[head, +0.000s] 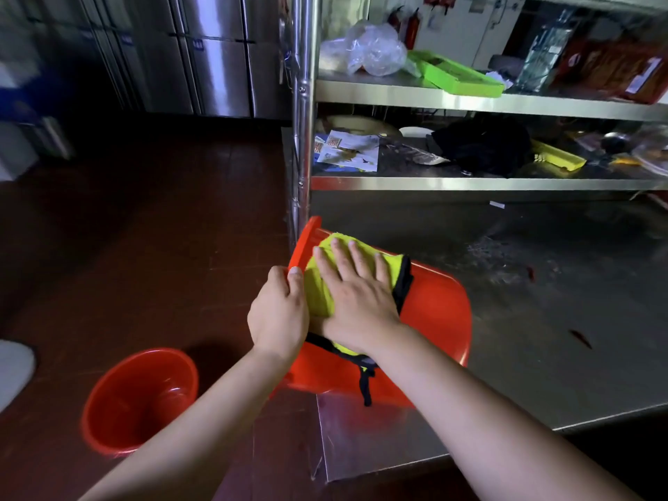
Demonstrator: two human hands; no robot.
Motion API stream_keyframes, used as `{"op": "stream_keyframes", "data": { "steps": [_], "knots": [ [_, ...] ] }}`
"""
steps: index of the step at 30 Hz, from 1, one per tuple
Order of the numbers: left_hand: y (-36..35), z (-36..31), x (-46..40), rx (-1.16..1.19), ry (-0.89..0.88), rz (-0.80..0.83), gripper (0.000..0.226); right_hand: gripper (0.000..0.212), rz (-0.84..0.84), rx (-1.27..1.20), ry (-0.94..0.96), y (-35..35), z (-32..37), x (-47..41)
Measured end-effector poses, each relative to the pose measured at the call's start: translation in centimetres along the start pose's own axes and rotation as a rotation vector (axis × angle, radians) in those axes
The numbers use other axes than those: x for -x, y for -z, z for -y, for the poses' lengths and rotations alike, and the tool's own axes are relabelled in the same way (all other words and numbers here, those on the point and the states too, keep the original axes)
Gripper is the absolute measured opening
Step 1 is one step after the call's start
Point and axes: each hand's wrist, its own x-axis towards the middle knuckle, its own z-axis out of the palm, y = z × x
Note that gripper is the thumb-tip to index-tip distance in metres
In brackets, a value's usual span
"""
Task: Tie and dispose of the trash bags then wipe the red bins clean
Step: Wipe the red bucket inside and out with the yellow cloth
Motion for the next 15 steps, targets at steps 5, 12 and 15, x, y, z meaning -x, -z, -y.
{"op": "stream_keyframes", "data": {
  "steps": [5,12,15],
  "knots": [
    [-0.2,1.6,0.6,0.124,-0.010,-0.007,0.025,0.089,-0.047,0.060,0.160,-0.4,-1.9,0.9],
    [0.2,3.9,2.9,0.235,-0.076,-0.018,0.034,0.085,0.034,0.043,0.020,0.9,-11.1,6.9],
    [0.0,4.1,3.4,0.241,-0.105,-0.029,0.031,0.087,0.081,0.059,-0.005,1.1,-11.7,8.2]
  ]
}}
